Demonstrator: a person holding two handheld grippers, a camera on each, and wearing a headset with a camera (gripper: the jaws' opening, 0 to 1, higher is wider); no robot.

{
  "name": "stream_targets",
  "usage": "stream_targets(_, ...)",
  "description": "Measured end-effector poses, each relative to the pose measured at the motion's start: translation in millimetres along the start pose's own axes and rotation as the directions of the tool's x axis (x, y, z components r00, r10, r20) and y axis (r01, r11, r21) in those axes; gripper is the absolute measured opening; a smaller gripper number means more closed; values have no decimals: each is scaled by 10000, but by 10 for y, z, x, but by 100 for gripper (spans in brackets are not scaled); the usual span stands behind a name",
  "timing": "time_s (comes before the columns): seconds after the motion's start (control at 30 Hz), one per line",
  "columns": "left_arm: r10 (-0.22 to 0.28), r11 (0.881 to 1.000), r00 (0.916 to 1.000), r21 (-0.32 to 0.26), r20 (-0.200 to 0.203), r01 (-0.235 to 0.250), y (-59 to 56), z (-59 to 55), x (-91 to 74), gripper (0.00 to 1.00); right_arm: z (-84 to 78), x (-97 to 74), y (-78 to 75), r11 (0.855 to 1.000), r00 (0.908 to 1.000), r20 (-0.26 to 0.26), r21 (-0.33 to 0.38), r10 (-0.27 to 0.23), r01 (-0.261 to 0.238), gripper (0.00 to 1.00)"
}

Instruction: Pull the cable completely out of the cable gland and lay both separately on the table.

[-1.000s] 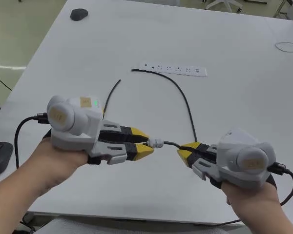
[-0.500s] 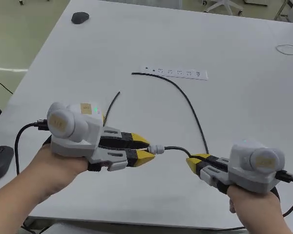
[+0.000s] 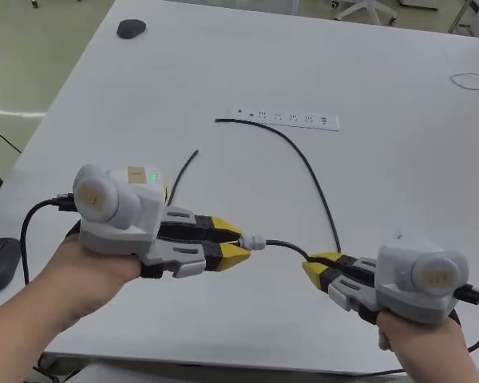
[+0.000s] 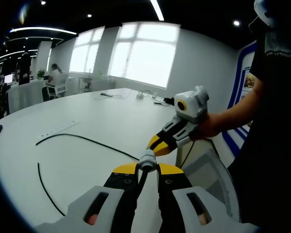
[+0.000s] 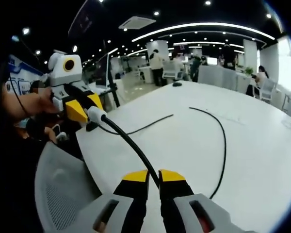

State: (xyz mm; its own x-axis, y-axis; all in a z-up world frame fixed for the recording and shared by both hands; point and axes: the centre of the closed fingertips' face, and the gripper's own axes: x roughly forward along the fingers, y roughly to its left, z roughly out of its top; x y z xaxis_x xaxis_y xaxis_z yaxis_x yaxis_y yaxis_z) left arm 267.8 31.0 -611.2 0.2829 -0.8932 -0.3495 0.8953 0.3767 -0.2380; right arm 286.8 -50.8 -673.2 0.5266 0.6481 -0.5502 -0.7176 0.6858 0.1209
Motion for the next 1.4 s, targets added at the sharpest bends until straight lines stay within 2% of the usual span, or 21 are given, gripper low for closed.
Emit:
stream_targets(0.07, -26, 10000, 10000, -34, 22, 26, -11, 2, 1, 14, 51, -9, 33, 9998, 9999, 41, -174, 105, -104, 9)
stream_targets(0.2, -46, 9999, 10000, -94, 13, 46, -23, -2, 6, 14, 204, -14, 165, 9893, 9982, 30, -1331, 600, -590, 11)
stream_targets(0.37, -23, 10000, 10000, -91, -49, 23, -25, -16, 7, 14, 363, -1, 319, 9487, 9969, -332, -3063, 712, -780, 14)
stream_targets(0.47, -10, 10000, 10000, -70, -90, 9, -25, -20, 4, 14, 470, 21, 408, 9117, 9976, -434, -4054, 535, -665, 13)
stream_targets(0.57, 10, 10000, 9999, -21, -138, -10, -20, -26, 7, 14, 509, 43, 491, 8998, 9968, -571, -4297, 563, -755, 10)
stream_targets(0.67, 24, 10000, 9998, 14, -198, -23, -21, -32, 14, 14, 558, 55, 590, 8765, 9959, -558, -4732, 706, -887, 8)
stream_targets(0.8, -1, 10000, 9998, 18, -188, 2, -22, -29, 17, 14, 548, 81, 603, 8521, 9961, -629, -5163, 624, -859, 5)
stream_targets(0.87, 9, 10000, 9998, 42, -188, -8, -19, -26, 17, 14, 545, 85, 593, 8512, 9961, -636, -5179, 617, -857, 3)
stream_targets(1.13, 37, 10000, 9999, 73, -144, -36, -3, -13, 21, 14, 543, 92, 565, 8646, 9973, -400, -4971, 611, -729, 0)
stream_targets(1.4, 72, 10000, 9999, 3, -71, -72, 22, 8, 11, 14, 517, 84, 467, 8943, 9985, -331, -4440, 447, -547, 0)
